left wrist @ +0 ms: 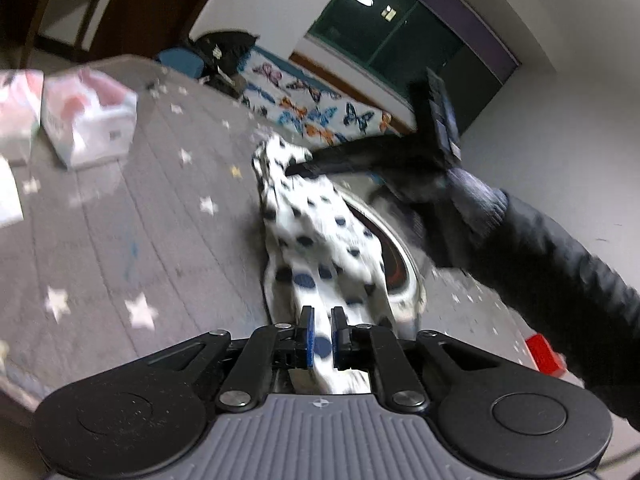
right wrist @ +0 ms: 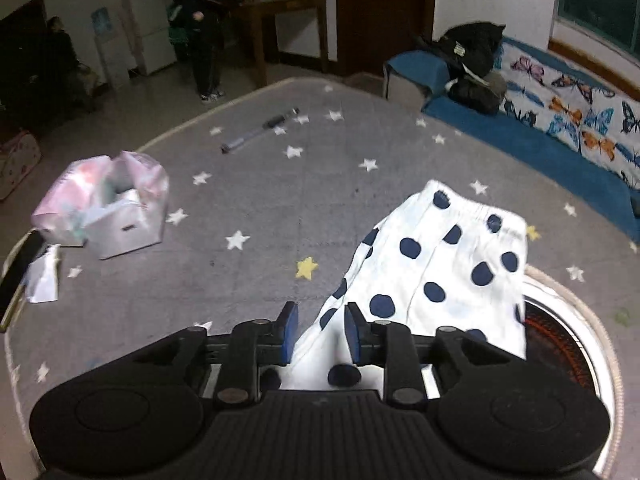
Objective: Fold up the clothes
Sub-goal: 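Open both grippers to release the folded pants and pull back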
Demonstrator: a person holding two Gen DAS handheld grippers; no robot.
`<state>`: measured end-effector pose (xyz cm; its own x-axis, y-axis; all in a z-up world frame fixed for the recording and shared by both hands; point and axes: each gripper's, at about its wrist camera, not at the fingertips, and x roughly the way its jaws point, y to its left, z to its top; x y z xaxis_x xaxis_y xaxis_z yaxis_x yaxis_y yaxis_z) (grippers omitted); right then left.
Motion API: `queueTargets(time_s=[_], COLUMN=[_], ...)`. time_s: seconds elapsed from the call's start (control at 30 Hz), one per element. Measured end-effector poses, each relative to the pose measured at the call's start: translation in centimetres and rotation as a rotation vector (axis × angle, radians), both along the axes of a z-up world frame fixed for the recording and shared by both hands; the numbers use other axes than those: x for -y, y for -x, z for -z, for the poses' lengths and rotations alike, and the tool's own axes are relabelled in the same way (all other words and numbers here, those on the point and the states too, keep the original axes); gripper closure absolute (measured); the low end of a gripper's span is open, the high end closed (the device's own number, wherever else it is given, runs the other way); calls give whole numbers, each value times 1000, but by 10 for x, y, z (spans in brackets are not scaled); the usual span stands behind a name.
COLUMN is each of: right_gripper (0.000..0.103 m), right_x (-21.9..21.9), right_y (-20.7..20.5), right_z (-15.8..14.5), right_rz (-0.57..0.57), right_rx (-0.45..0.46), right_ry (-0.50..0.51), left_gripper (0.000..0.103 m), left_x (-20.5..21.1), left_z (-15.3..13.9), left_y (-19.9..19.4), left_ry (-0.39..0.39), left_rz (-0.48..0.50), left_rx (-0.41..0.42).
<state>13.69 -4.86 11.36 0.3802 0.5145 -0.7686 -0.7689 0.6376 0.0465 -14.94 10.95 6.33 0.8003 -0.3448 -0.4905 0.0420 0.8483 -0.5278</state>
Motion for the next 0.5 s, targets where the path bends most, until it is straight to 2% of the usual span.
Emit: queueTargets(time_s=[0.2, 0.3, 0.5], right_gripper=[73, 69, 68], right_x=[35, 55, 89], right_y=[23, 35, 57], right_z=[-12, -8, 10], right_rz=[3, 6, 9], right_rx=[30, 15, 0], right_ry=[-3, 4, 34], left_gripper=[90, 90, 91], left_x=[-4, 5, 27], left_z=[-9, -5, 5], left_y=[-32, -59, -115], left_ry=[-42, -58, -88], left_rz=[-20, 8, 68], left_rx=[23, 9, -22])
